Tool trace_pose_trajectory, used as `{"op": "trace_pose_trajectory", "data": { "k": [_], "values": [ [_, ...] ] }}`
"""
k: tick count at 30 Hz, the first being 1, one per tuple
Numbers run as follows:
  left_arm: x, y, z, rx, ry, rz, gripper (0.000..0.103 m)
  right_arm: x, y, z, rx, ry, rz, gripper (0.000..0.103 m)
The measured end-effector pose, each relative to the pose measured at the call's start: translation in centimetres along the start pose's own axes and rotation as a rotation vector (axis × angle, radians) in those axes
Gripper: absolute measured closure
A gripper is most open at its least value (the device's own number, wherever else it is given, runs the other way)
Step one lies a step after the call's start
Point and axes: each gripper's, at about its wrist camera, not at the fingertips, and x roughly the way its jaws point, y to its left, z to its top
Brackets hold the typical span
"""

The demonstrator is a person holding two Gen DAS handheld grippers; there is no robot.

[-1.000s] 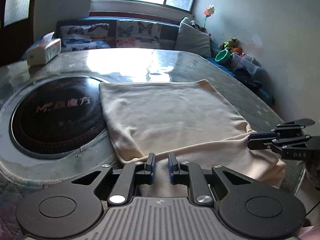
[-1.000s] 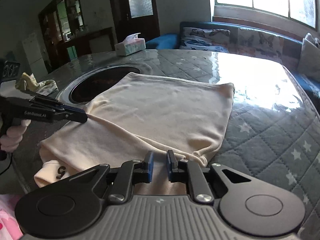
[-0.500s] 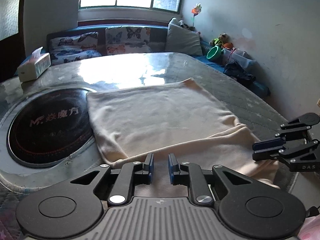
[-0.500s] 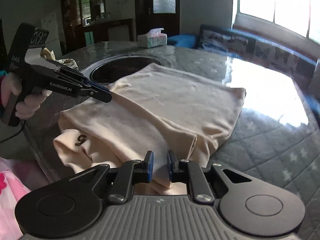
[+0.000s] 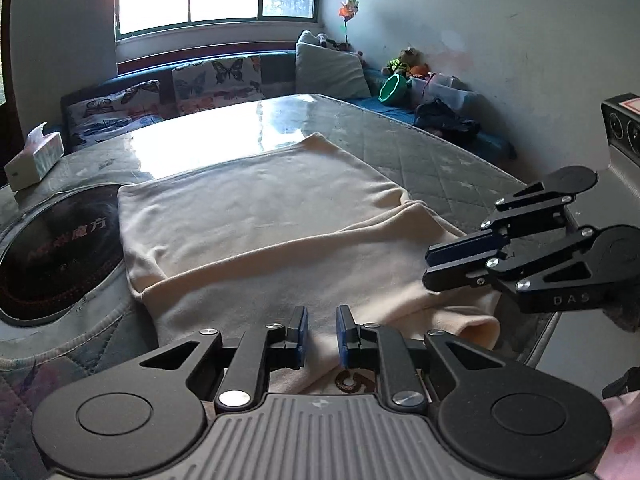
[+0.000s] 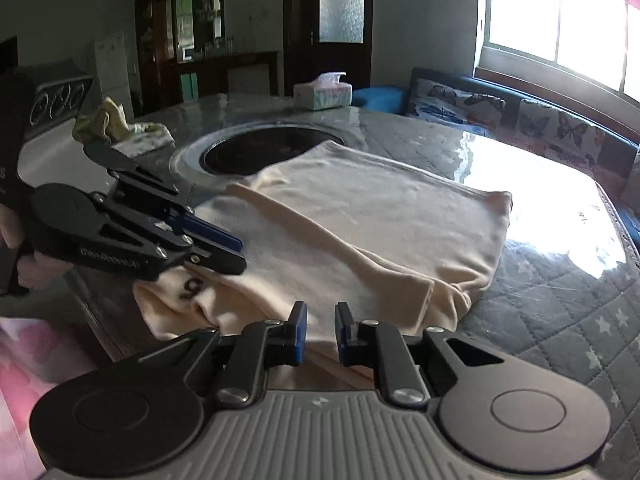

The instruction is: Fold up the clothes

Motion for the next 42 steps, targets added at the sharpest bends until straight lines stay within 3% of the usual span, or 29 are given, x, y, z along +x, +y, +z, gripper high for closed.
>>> {"op": "trace_pose_trajectory", "data": {
  "k": [10,21,26,36,42],
  "values": [
    [-0.7,-0.4,-0.1,0.023,-0.039,-0.003,0.080,1.4,1.1,1.0,0.017,0.017,0.012,0.089],
    [-0.8,1.1,-0.4,0.057,-0.070,-0.081,0.058,1.0,1.9,1.9,0.043,0.054,-0.113,0.084],
    [-2.0,2.2,-0.7,0.068,-0.103,-0.133,0.056,-0.1,2.5,2.1,0.056,0.065,-0.173,0.081],
    [-5.9,2.2,-2.2,0.150,-0.132,-0.158,0.050,-2.0,3.0,1.6,0.021,0.081,-0.183,0.074],
    [-6.7,0.5,-3.5,0.223,-0.103,-0.160,0.048,-2.8,2.3,0.9,-0.021,0.097,-0.158,0.068]
  ]
}}
